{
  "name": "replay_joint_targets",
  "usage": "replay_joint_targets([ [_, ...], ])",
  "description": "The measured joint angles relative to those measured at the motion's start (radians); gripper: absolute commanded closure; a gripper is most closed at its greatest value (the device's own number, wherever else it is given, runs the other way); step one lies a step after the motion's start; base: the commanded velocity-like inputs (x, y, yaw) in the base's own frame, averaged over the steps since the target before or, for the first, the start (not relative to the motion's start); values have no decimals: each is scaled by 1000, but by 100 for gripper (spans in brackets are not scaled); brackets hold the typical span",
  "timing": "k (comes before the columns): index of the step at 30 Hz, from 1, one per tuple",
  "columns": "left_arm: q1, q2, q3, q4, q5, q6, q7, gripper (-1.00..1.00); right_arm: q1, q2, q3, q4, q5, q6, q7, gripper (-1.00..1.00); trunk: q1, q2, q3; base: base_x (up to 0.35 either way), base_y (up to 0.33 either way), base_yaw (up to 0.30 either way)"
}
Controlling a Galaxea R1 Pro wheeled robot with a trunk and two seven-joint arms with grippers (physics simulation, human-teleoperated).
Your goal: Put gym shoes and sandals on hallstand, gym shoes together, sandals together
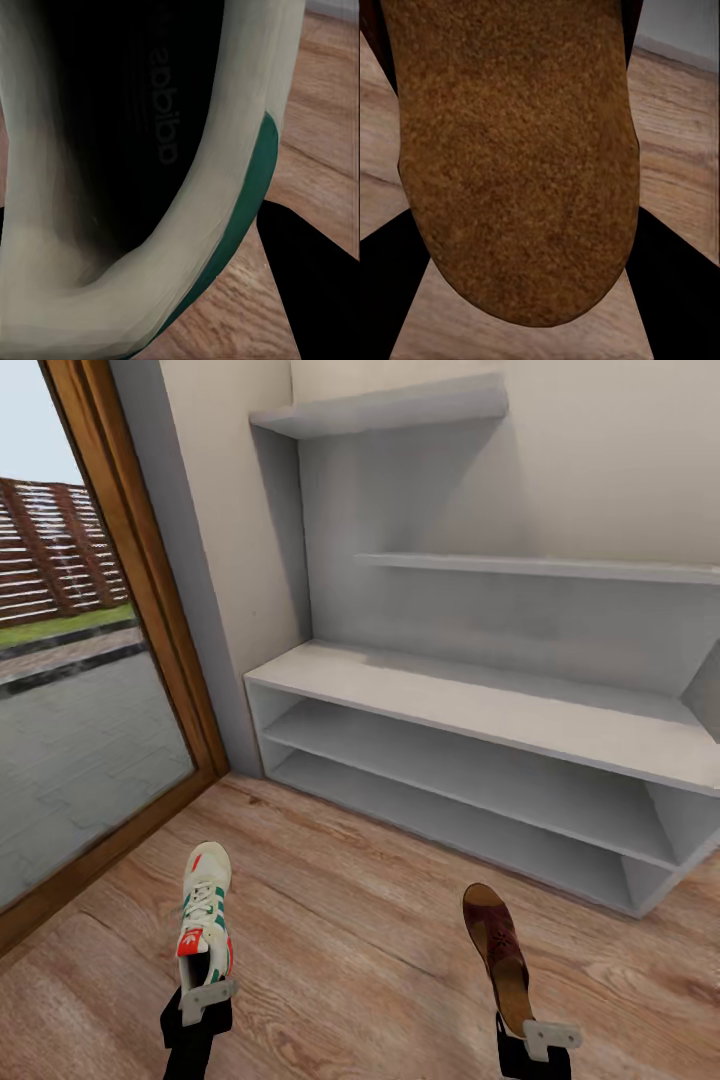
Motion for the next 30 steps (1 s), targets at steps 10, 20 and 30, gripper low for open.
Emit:
replay_joint_targets([
  [10, 0, 0, 0, 0, 0, -1, 0, 100, 0, 0, 0, 0, 0, 0, -1, 100, 0, 0, 0, -7, 7, -271],
  [20, 0, 0, 0, 0, 0, -1, 0, 100, 0, 0, 0, 0, 0, 0, -1, 100, 0, 0, 0, 0, 0, -271],
  [30, 0, 0, 0, 0, 0, -1, 0, 100, 0, 0, 0, 0, 0, 0, 0, 100, 0, 0, 0, 0, 0, -271],
])
